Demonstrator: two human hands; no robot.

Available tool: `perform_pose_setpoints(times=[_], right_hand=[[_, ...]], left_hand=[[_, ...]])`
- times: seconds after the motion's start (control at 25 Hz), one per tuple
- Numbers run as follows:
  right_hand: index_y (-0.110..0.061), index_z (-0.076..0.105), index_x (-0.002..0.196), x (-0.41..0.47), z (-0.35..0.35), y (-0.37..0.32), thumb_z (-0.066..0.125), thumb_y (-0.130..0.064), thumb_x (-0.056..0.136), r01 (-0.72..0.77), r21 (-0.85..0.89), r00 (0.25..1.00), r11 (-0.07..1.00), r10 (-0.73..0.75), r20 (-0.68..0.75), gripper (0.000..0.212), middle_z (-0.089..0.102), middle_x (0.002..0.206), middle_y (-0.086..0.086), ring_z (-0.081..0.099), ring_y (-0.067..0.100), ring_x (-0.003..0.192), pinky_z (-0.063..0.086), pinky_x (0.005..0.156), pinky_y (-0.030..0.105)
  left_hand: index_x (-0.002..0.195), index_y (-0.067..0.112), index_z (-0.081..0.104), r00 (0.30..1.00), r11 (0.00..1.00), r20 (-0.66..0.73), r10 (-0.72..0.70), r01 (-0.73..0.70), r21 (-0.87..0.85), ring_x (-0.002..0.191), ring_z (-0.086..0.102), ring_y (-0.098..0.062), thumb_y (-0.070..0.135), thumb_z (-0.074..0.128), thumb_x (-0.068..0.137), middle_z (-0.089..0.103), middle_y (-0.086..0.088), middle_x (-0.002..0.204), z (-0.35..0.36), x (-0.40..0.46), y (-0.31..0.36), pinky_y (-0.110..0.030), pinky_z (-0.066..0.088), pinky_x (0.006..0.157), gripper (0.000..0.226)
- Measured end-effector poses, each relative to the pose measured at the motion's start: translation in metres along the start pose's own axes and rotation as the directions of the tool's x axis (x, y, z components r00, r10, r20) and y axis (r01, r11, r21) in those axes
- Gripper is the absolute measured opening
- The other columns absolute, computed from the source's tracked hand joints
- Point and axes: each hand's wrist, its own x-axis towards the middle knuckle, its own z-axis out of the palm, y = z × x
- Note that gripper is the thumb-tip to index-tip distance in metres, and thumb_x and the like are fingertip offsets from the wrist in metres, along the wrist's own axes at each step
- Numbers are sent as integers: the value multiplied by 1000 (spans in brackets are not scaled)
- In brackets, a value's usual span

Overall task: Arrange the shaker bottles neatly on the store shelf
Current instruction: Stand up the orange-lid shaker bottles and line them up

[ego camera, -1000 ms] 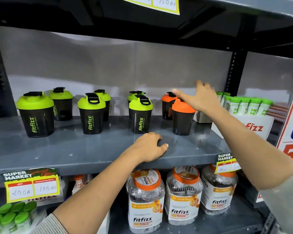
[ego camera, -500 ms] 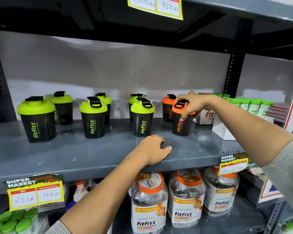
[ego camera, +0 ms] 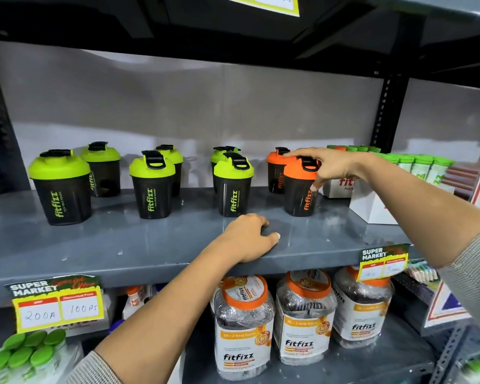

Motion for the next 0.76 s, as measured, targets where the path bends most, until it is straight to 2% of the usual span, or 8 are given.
perform_pose_setpoints(times=[0.16, 0.24, 0.32, 0.4, 0.44, 0.56, 0.64, 0.76], right_hand=[[-44, -1, 154, -8, 1, 12, 90, -5, 61, -45, 117, 995, 992, 55, -83, 136, 14, 165, 2, 19, 24, 151, 25, 118, 39], [-37, -10, 155, -16, 5, 22, 96, -15, 52, -72, 268, 978, 961, 121, -170, 150, 14, 165, 5, 24, 25, 149, 28, 117, 40], [-33, -13, 155, -23, 18, 31, 95, -19, 48, -77, 533, 965, 843, 196, -171, 153, 28, 160, 9, 40, 24, 138, 37, 109, 40], [-28, -7, 156, -25, 39, 33, 88, -6, 59, -87, 722, 971, 686, 221, -92, 137, 52, 139, 6, 52, 21, 118, 40, 97, 38], [-24, 0, 156, -23, 49, 35, 85, -1, 63, -93, 763, 974, 640, 217, -63, 129, 55, 133, 5, 53, 22, 120, 39, 97, 37], [-14, 41, 142, -12, 75, 38, 85, 4, 59, -59, 793, 989, 607, 142, -35, 96, 64, 125, 6, 54, 26, 127, 45, 88, 28], [-20, 56, 120, -8, 85, 38, 82, 9, 63, -34, 790, 991, 612, 122, -52, 69, 68, 114, 4, 59, 25, 119, 47, 81, 25], [-25, 59, 112, -3, 90, 41, 86, 4, 63, -1, 769, 990, 640, 112, -91, 64, 69, 114, 4, 63, 22, 113, 49, 83, 27]], left_hand=[[114, 14, 69, 992, 988, -118, 53, -70, -140, 107, 63, -16, 38, 68, 83, 69, -4, 116, -7, -6, 3, -30, 49, 94, 40], [81, 20, 71, 943, 936, -329, -60, -61, -347, 75, 63, -7, 28, 77, 75, 70, 5, 82, -13, -13, -2, -20, 48, 74, 12], [77, 20, 61, 851, 839, -444, -281, -7, -544, 64, 54, -9, 20, 83, 68, 60, 5, 71, -20, -17, -15, -21, 44, 66, 24], [100, 15, 54, 818, 711, -358, -450, 85, -698, 76, 54, -13, 19, 89, 62, 57, -1, 90, -34, -12, -31, -28, 47, 74, 52], [114, 12, 50, 821, 659, -286, -495, 140, -739, 89, 56, -16, 18, 90, 60, 56, -3, 103, -41, -2, -42, -30, 47, 82, 68], [140, 0, 36, 877, 590, -80, -473, 248, -769, 119, 54, -22, 14, 95, 50, 52, -2, 124, -56, 26, -62, -31, 43, 101, 108], [131, -3, 50, 930, 590, 26, -368, 255, -767, 116, 62, -26, 5, 93, 50, 64, -12, 126, -58, 38, -70, -35, 46, 101, 92], [126, -2, 56, 954, 603, 70, -291, 240, -761, 110, 67, -27, 2, 92, 44, 71, -15, 116, -54, 49, -82, -38, 49, 99, 90]])
